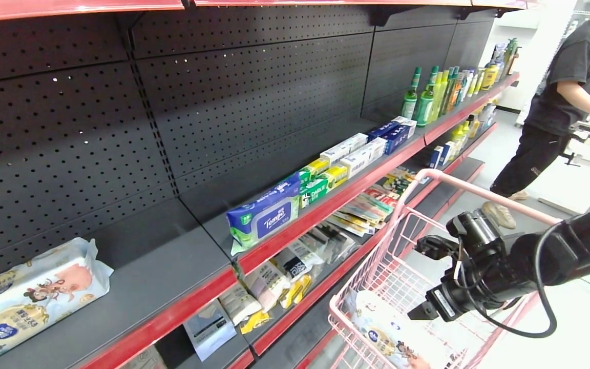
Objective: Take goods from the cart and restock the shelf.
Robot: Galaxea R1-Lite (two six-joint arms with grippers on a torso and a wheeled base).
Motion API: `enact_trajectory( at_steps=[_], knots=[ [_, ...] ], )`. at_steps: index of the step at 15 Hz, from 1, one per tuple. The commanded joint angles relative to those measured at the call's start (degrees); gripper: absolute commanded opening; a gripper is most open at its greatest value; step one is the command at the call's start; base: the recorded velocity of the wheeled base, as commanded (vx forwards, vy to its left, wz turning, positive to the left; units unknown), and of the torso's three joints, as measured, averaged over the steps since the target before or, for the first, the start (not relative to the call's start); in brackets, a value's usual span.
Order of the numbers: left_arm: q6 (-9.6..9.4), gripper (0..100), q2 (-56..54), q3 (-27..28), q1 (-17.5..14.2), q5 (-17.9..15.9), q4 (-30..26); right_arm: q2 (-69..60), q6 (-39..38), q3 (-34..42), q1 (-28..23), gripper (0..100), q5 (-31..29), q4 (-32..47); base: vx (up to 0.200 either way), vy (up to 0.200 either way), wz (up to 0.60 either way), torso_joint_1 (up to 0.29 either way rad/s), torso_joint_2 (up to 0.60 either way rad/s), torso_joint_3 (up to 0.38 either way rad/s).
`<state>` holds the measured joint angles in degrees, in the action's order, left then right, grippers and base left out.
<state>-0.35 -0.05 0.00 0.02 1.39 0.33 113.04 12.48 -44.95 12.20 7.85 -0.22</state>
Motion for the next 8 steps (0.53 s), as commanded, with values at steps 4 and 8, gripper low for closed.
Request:
enact_trajectory(
  at_steps=[4,8],
  knots=[
    [0.00,100,0.0,0.0,0.0,0.0,0.0,4.2,7.5,7.2,-1.0,100,-0.1,-8.4,0.000,0.000,0.00,-0.118,0.26,0.143],
    [0.00,100,0.0,0.0,0.0,0.0,0.0,3.1,7.9,9.9,-1.4,100,0.0,-10.1,0.000,0.000,0.00,-0.155,0.34,0.192]
  ],
)
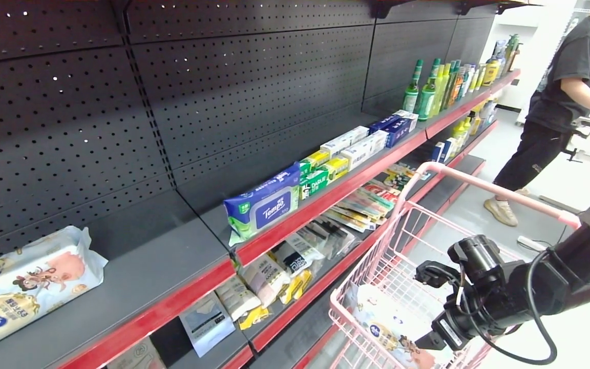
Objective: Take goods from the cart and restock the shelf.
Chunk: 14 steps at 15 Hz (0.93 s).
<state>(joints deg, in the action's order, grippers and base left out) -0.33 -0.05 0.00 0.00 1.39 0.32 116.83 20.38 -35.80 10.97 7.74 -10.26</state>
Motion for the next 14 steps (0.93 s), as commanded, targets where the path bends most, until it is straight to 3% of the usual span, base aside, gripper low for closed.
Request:
enact_trajectory(
  at_steps=[1,5,9,14],
  knots=[
    [-0.02,100,0.0,0.0,0.0,0.0,0.0,-0.7,0.3,1.1,-0.2,100,0.1,0.0,0.000,0.000,0.00,-0.144,0.32,0.198],
    [-0.02,100,0.0,0.0,0.0,0.0,0.0,-0.1,2.2,1.4,-2.3,100,0.7,-2.1,0.000,0.000,0.00,-0.149,0.34,0.187],
    [-0.02,100,0.0,0.0,0.0,0.0,0.0,1.0,11.7,1.9,-8.4,100,3.7,-2.1,0.000,0.000,0.00,-0.148,0.35,0.199],
    [-0.02,100,0.0,0.0,0.0,0.0,0.0,3.4,12.1,1.0,-9.5,100,5.3,-2.2,0.000,0.000,0.00,-0.064,0.16,0.092]
  ],
)
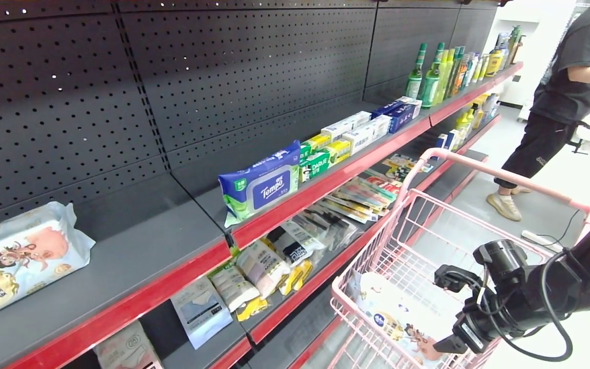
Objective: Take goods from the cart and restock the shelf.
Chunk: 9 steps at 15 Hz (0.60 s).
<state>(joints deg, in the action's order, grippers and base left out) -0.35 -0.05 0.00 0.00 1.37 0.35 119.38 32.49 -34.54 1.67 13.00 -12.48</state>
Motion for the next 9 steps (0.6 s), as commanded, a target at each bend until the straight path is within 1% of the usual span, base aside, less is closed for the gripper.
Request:
enact_trajectory(
  at_steps=[1,4,6,7,9],
  knots=[
    [0.00,100,0.0,0.0,0.0,0.0,0.0,1.3,0.0,-0.5,-0.2,100,0.1,0.0,0.000,0.000,0.00,-0.134,0.32,0.173],
    [0.00,100,0.0,0.0,0.0,0.0,0.0,3.7,1.0,-0.5,-1.5,100,0.4,-3.8,0.000,0.000,0.00,-0.142,0.37,0.212],
    [0.00,100,0.0,0.0,0.0,0.0,0.0,3.7,4.7,-0.6,-2.9,100,2.2,-3.9,0.000,0.000,0.00,-0.127,0.33,0.190],
    [0.00,100,0.0,0.0,0.0,0.0,0.0,3.7,6.0,-0.6,-3.3,100,2.4,-3.9,0.000,0.000,0.00,-0.041,0.14,0.080],
    [0.00,100,0.0,0.0,0.0,0.0,0.0,4.4,5.7,-1.4,-3.2,100,3.0,-3.9,0.000,0.000,0.00,-0.027,0.07,0.039]
  ],
)
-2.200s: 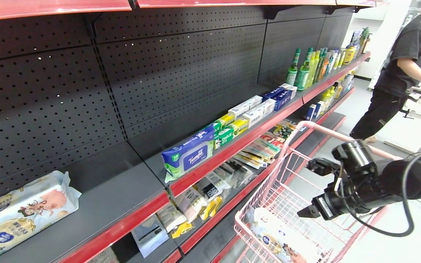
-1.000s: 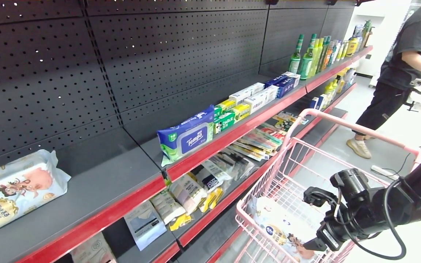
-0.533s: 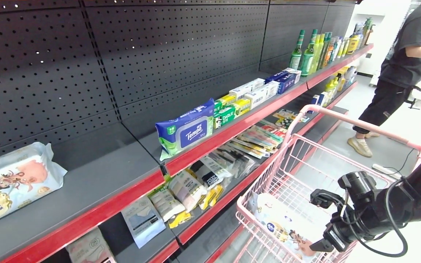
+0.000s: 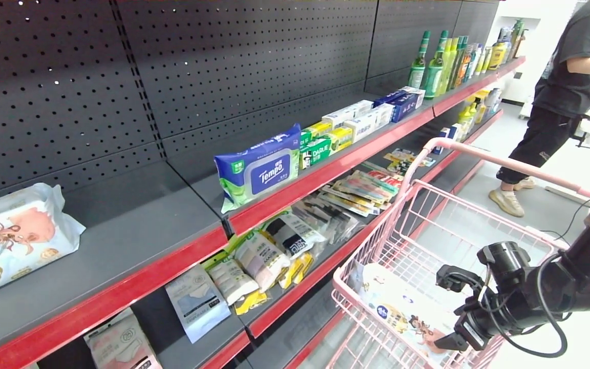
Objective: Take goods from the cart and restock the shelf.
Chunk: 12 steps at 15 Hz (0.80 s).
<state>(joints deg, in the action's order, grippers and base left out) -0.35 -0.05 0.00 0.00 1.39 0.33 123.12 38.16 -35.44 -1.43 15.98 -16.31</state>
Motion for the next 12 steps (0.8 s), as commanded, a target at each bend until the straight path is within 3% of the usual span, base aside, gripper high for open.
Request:
enact_trajectory(
  at_steps=[1,12],
  knots=[
    [0.00,100,0.0,0.0,0.0,0.0,0.0,1.5,-0.2,-0.7,0.3,100,1.7,-0.1,0.000,0.000,0.00,0.000,0.00,0.000],
    [-0.09,100,0.0,0.0,0.0,0.0,0.0,8.3,-1.7,-5.5,1.3,100,6.1,-0.3,0.000,0.000,0.00,0.000,0.00,0.000]
  ],
)
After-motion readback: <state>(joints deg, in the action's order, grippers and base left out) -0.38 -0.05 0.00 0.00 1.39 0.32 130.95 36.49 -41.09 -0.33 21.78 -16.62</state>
